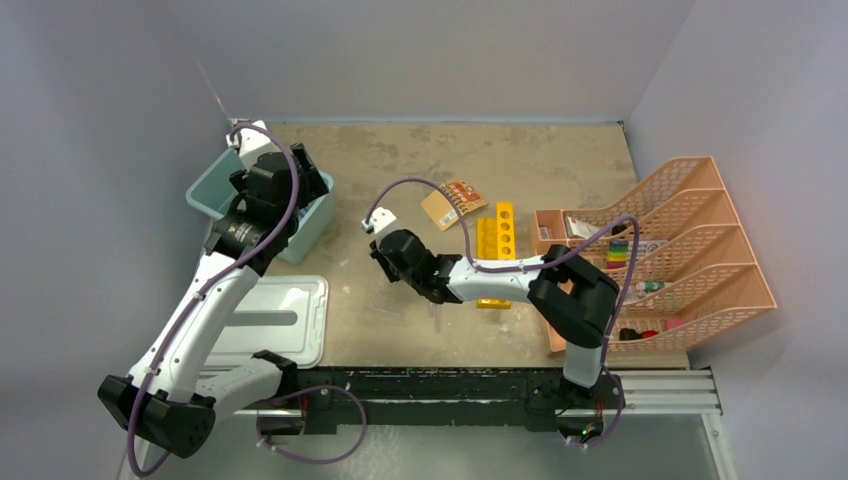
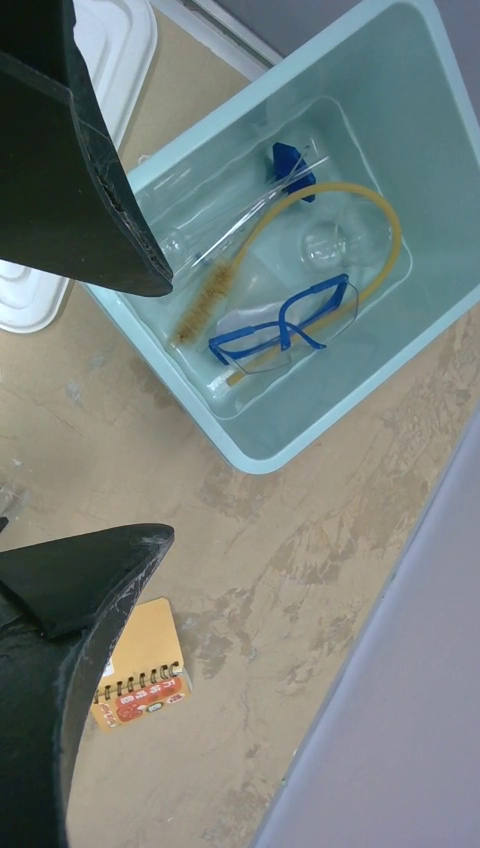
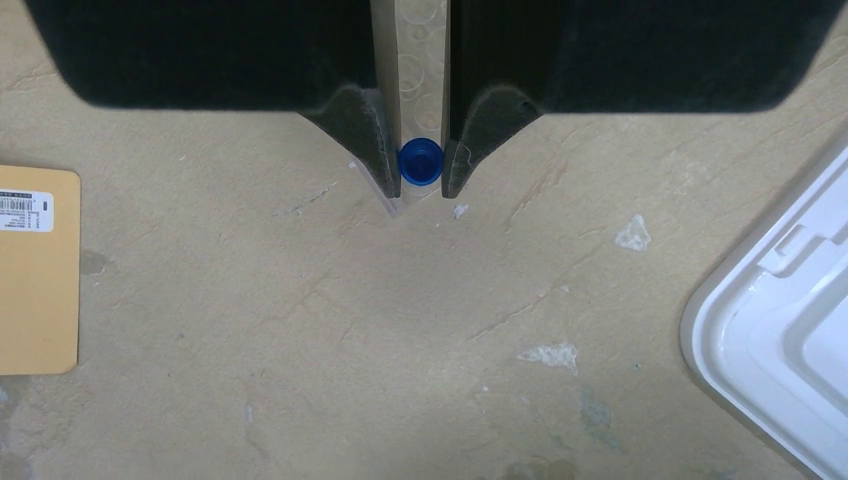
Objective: Organize the chemistry lab equipment
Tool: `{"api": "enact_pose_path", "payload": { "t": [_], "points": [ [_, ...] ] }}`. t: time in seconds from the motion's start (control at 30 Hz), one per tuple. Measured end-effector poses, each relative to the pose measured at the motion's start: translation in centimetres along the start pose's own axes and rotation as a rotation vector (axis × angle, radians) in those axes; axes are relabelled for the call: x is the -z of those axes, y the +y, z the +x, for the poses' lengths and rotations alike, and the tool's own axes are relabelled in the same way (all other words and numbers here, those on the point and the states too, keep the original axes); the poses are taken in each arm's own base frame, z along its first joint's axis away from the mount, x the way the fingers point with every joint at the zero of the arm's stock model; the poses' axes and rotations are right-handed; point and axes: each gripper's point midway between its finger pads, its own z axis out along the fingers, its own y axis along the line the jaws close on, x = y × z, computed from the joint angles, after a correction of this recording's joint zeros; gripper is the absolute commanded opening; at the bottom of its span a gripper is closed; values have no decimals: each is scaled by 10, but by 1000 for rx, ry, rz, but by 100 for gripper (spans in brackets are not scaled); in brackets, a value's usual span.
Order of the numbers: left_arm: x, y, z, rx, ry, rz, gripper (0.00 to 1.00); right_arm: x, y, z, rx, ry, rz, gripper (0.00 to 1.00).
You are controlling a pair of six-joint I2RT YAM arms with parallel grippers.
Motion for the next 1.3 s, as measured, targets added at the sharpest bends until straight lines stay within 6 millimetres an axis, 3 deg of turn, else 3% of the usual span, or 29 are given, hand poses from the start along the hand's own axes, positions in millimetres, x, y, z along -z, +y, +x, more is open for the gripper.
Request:
{"api": "enact_pose_path", "payload": {
  "t": [0.53,0.6,0.73,0.97,1.07,1.3],
  "points": [
    [0,-1,2,17,9,3,82,4,0,2,4,-130,-36,15],
    [0,-2,2,20,10,3,82,6,-1,3,6,-132,-40,21],
    [0,-2,2,21,10,3,82,8,0,6,0,-125,-49,47],
    [0,-2,2,21,10,4,82,18,-3,23,-7,-38,-48,66],
    [0,-2,2,21,10,5,82,33,-6,11,-27,-39,-48,67],
    [1,-3,3,23,13,14,83,72,-14,-41,-127,-97,-49,65]
  ]
}}
